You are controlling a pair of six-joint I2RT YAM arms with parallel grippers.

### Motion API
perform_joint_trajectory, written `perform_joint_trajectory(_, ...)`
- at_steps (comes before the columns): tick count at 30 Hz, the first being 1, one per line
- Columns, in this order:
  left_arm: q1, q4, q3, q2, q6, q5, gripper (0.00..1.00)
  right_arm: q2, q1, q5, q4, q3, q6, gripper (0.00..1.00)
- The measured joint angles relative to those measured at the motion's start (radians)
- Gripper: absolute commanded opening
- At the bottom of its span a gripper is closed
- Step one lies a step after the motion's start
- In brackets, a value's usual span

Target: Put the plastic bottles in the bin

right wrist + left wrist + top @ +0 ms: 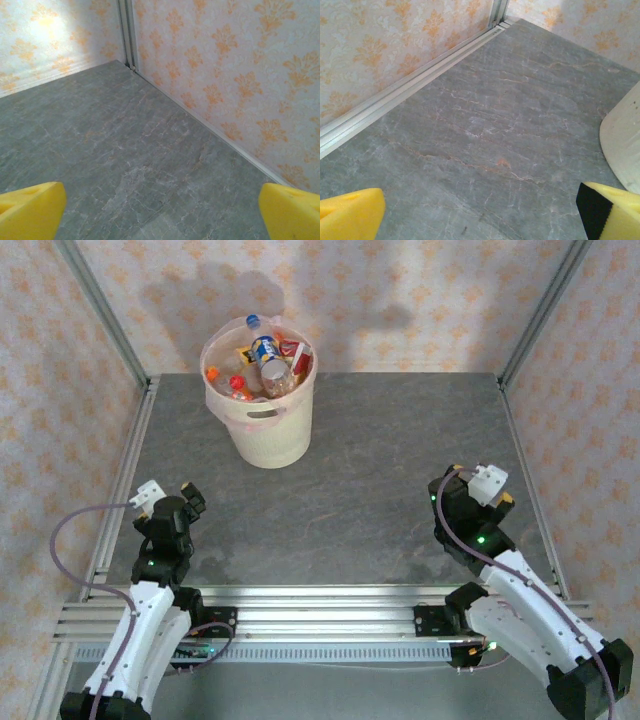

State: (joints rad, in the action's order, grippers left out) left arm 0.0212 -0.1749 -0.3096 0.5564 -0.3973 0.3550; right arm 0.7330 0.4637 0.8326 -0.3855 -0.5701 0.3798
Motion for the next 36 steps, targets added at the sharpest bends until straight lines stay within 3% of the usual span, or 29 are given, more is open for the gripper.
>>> perform_joint_trajectory(7, 0.000, 0.202, 0.025, 0.128, 0.104, 0.006, 1.00, 0.026, -0.120, -0.109, 0.214, 0.106, -0.068, 0.99)
perform_joint_trajectory(16, -0.009, 0.458, 0.087, 0.245, 0.243, 0.014, 1.00, 0.091, -0.191, -0.201, 0.454, 0.200, -0.173, 0.99)
perform_joint_trajectory(36, -0.050, 0.813, 0.063, 0.642, 0.346, -0.114, 1.00, 0.335, -0.328, -0.374, 0.818, 0.236, -0.304, 0.99)
